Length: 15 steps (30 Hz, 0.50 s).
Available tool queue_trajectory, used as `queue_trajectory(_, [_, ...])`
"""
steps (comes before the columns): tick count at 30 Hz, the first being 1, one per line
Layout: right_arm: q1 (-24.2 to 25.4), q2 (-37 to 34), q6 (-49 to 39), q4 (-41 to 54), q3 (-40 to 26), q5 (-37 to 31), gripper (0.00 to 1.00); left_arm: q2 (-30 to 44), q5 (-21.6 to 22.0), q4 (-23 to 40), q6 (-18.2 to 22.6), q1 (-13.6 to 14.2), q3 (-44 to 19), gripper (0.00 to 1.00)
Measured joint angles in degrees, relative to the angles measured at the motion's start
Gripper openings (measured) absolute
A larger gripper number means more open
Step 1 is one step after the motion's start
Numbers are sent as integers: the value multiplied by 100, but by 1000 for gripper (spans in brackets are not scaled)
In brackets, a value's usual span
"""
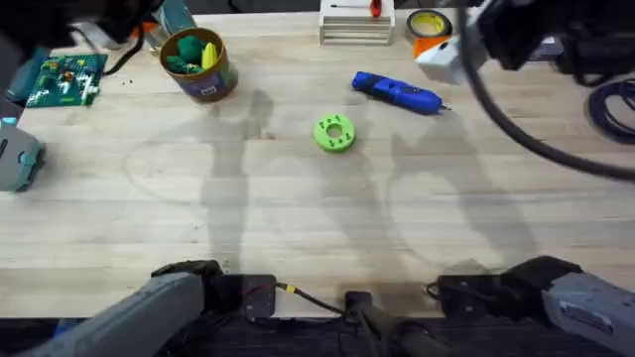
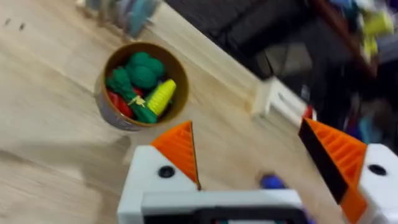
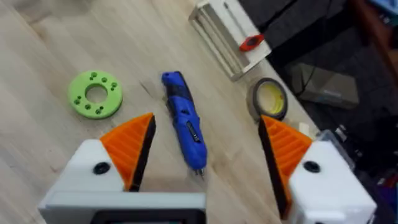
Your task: Pick up the gripper from the table and insert it into the empty holder that is missing its gripper. Then pick up a screw, insert it into the mounting hole, and use the screwdriver to tighten it. Finally, clean up the table by picking up the vegetable and placing it into the bucket.
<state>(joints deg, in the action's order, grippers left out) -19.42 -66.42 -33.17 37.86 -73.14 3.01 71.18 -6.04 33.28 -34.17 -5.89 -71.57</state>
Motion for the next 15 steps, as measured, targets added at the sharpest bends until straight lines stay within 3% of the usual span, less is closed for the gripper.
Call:
queue_trajectory(7, [0,622,97,90,-7,0,991,-994,-1112,917,1943,0,0,994])
queue_trajectory(12, [0,808,281,328,-9,0,991,-1535,-1936,1679,2877,0,0,969])
queue_trajectory(14, [0,871,363,405,-9,0,991,-1720,-2134,1944,3082,0,0,845])
queue_trajectory(15, [0,914,411,453,-9,0,991,-1787,-2191,2037,3129,0,0,709])
